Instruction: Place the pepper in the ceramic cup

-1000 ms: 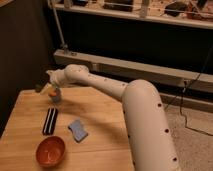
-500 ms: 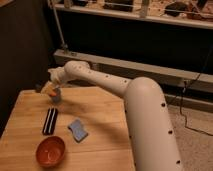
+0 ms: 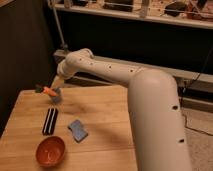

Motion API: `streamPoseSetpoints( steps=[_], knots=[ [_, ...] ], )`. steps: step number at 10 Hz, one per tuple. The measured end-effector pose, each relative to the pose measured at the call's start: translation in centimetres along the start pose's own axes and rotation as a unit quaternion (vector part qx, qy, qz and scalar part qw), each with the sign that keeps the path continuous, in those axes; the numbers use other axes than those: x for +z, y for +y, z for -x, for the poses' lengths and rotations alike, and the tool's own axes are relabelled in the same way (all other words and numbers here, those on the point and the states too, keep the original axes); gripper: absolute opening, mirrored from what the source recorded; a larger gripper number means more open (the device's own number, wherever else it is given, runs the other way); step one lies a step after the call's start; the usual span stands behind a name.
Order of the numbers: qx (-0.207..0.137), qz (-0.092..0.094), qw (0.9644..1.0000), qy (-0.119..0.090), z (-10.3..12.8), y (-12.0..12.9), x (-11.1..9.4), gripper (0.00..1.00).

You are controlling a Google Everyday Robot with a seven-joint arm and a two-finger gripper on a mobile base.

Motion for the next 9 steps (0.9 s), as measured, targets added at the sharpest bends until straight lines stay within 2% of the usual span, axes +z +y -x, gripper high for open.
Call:
streamPoseSetpoints(
  steps=[9],
  knots=[
    [-0.001, 0.002, 1.0, -0.001, 0.22, 0.18, 0.19, 0.8]
  ],
)
